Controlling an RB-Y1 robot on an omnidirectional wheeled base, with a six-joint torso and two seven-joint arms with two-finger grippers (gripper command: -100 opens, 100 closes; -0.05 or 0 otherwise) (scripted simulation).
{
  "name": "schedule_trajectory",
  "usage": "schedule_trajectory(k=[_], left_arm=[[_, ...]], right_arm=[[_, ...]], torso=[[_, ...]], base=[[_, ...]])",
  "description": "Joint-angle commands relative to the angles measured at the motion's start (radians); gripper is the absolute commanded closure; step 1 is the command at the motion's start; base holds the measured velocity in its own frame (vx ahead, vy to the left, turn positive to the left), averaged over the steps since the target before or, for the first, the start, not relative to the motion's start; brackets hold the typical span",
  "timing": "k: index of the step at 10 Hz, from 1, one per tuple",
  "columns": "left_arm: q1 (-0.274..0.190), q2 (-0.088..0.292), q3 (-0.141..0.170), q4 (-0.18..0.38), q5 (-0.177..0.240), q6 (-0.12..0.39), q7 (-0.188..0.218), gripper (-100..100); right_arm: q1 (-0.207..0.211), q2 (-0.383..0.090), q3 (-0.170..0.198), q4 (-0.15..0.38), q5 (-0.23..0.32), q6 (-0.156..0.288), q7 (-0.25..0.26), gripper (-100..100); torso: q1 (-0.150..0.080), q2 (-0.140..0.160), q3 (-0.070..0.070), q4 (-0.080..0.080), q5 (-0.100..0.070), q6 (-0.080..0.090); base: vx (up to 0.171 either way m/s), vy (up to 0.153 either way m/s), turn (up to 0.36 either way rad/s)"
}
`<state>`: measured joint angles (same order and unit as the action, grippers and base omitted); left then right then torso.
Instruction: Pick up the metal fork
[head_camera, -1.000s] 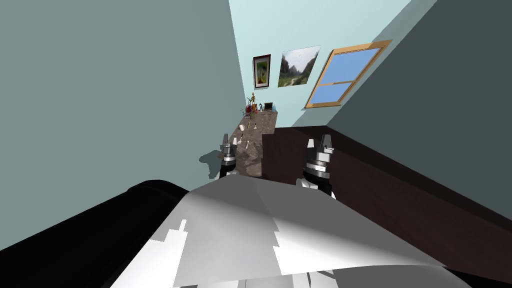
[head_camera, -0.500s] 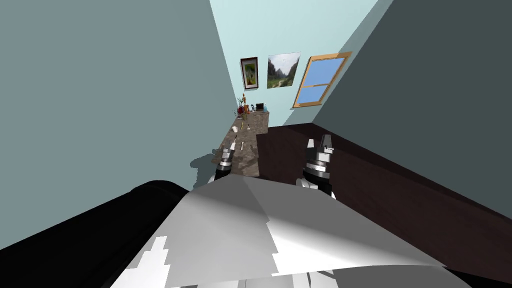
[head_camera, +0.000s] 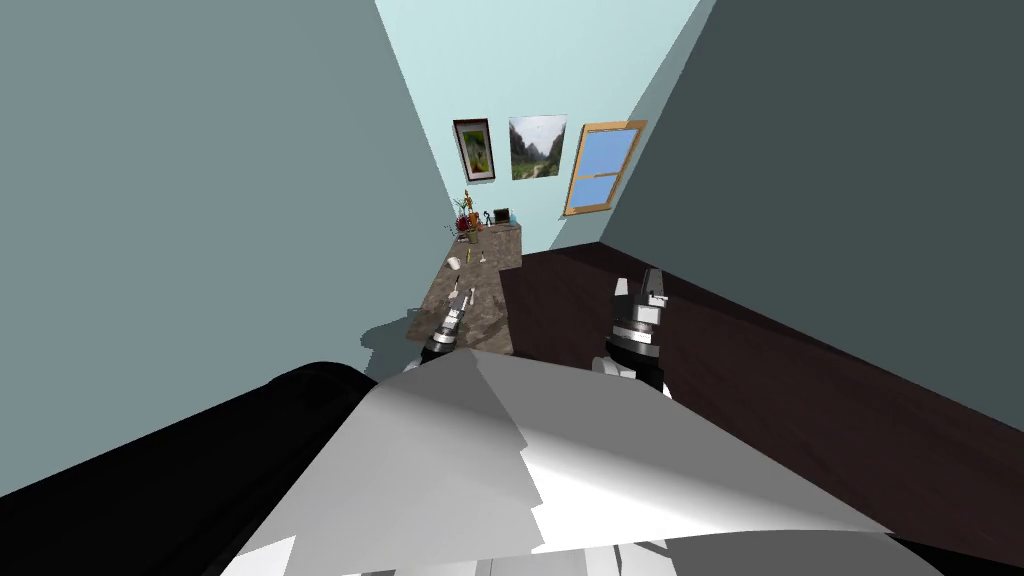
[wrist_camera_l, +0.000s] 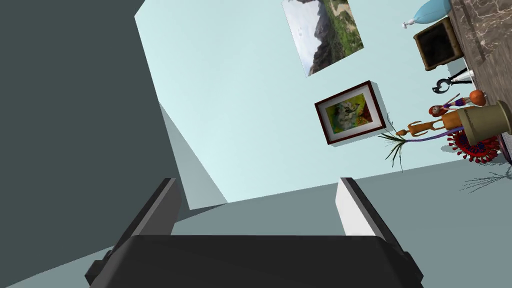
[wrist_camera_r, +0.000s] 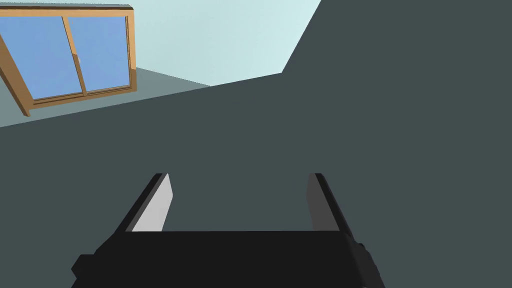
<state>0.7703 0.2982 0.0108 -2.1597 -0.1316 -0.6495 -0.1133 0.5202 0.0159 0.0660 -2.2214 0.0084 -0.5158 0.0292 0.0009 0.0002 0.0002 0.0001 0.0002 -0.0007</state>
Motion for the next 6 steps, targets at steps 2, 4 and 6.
schedule_trajectory(k=[2,4,6], left_arm=[[0.072,0.079,0.031,0.024,-0.042,-0.009,-0.072,-100],[0.113,0.131,0.046,0.038,-0.065,-0.014,-0.114,-100],[0.161,0.182,0.06,0.054,-0.089,-0.017,-0.152,-100]], right_arm=[[0.0,0.0,0.0,0.0,0.0,0.0,0.0,0],[0.0,0.0,0.0,0.0,0.0,0.0,0.0,0],[0.0,0.0,0.0,0.0,0.0,0.0,0.0,0]], torso=[[0.0,0.0,0.0,0.0,0.0,0.001],[0.0,0.0,0.0,0.0,0.0,0.0],[0.0,0.0,0.0,0.0,0.0,0.0]], base=[[0.001,-0.006,-0.308],[0.003,0.003,-0.2],[0.004,0.003,-0.274]])
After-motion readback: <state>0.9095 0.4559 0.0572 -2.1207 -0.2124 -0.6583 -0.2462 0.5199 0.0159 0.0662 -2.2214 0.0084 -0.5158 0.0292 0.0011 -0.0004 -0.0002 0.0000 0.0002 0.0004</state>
